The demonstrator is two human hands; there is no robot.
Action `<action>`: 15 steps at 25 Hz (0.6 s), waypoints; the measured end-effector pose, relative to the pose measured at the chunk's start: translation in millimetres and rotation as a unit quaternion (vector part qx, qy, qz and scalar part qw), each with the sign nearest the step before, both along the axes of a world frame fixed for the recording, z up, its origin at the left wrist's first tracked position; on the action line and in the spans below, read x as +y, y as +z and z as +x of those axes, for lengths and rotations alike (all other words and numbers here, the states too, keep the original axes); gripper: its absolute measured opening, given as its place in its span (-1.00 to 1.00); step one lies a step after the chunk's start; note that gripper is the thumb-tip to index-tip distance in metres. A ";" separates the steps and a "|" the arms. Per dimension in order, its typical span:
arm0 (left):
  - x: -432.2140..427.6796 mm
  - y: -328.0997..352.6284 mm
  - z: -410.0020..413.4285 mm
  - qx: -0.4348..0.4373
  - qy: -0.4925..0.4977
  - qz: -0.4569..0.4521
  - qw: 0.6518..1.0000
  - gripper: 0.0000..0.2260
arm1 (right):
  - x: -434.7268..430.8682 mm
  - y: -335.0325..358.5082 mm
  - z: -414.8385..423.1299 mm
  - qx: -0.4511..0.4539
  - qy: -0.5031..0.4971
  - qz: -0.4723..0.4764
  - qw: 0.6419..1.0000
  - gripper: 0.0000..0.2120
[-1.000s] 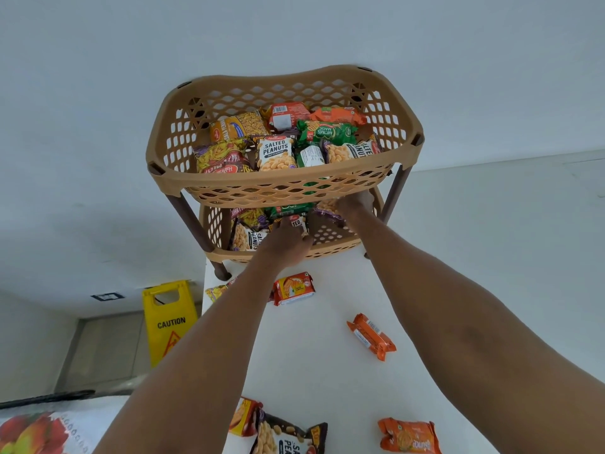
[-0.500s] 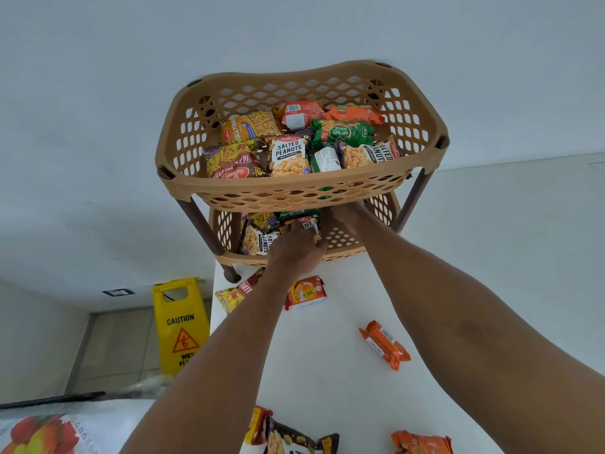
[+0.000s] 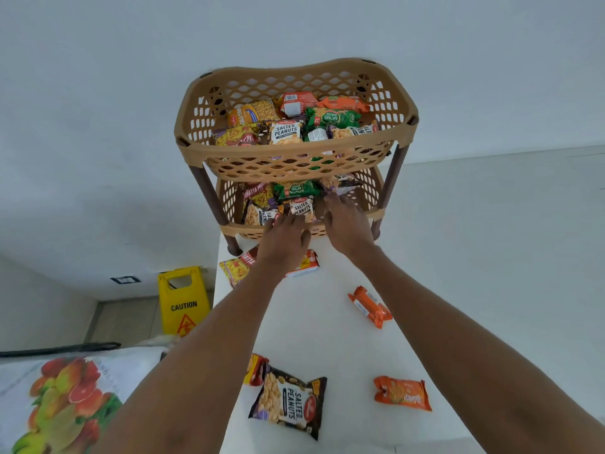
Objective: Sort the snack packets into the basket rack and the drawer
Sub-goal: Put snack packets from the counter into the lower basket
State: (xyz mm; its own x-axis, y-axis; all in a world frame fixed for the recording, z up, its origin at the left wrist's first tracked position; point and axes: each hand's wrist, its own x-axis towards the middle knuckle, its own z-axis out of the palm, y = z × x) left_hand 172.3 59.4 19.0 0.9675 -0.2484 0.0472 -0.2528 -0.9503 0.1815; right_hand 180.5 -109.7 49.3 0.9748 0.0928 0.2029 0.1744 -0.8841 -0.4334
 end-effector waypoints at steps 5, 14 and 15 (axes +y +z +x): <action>16.7 -29.0 -64.0 -0.116 -0.026 -0.018 0.993 -0.51 | -9.8 -30.9 -67.1 -0.028 0.044 -0.054 0.997 -0.53; 5.1 -54.0 -83.3 0.042 -0.041 -0.008 0.998 -0.43 | -68.7 -69.9 -131.0 0.128 -0.011 -0.019 0.992 -0.41; 1.8 -53.4 -81.0 0.056 -0.033 -0.006 0.998 -0.42 | -72.0 -72.3 -136.7 0.153 -0.015 -0.018 0.988 -0.36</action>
